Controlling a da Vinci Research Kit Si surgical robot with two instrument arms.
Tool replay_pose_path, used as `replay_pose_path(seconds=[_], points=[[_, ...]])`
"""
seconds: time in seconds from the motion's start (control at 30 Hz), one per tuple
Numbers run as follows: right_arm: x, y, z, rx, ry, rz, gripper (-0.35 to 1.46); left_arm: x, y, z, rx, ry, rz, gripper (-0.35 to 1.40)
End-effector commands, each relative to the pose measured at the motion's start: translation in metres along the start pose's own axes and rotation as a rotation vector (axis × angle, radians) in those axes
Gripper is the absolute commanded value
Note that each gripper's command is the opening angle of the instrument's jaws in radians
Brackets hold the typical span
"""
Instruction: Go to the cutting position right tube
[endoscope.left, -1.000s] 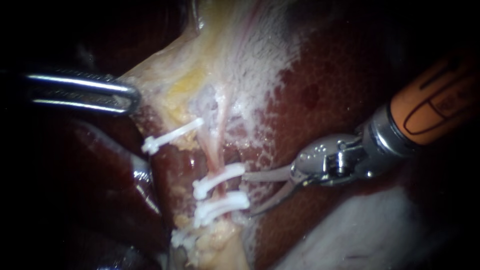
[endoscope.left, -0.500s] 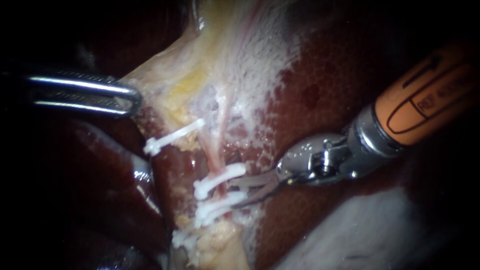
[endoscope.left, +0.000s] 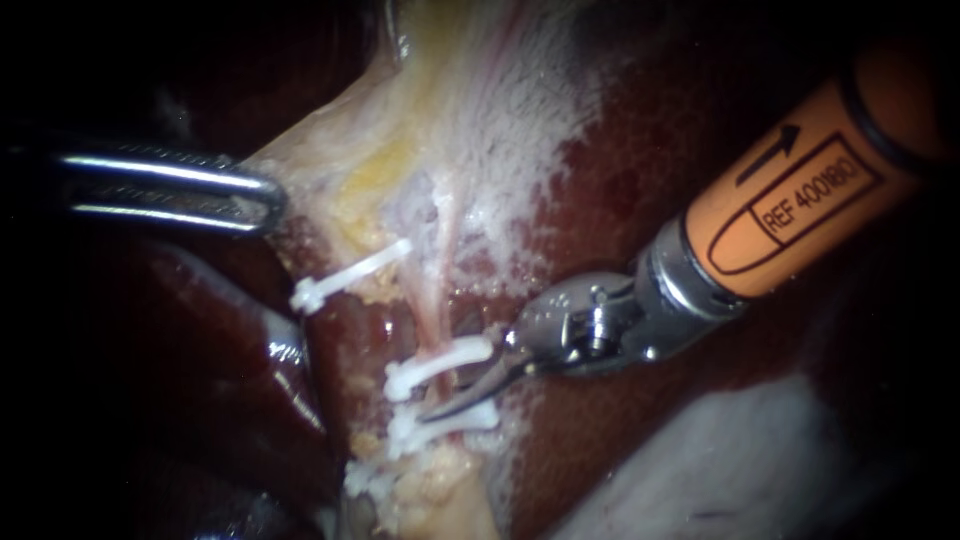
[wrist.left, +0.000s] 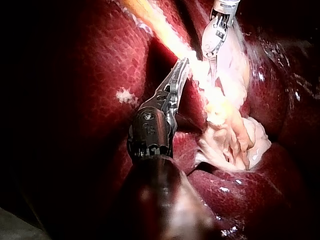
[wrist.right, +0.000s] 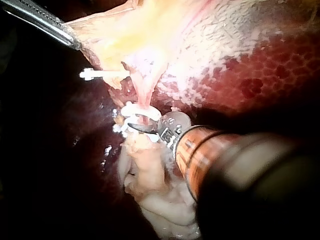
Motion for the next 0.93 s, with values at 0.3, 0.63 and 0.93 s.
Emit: replay_pose_path(seconds=[0.3, 0.63, 0.93], points=[[0.0, 0.0001, 0.0, -0.001, 0.0, 0.001, 0.19, 0.0, 0.0, 0.0001, -0.001, 0.0, 0.0, -0.35], [0.0, 0.0002, 0.0, 0.0, 0.0, 0.0, 0.17, 0.0002, 0.0, 0.0002, -0.001, 0.0, 0.001, -0.35], [0.0, 0.0002, 0.0, 0.0, 0.0, -0.001, 0.17, 0.0003, 0.0001, 0.0003, -0.001, 0.0, 0.001, -0.35]])
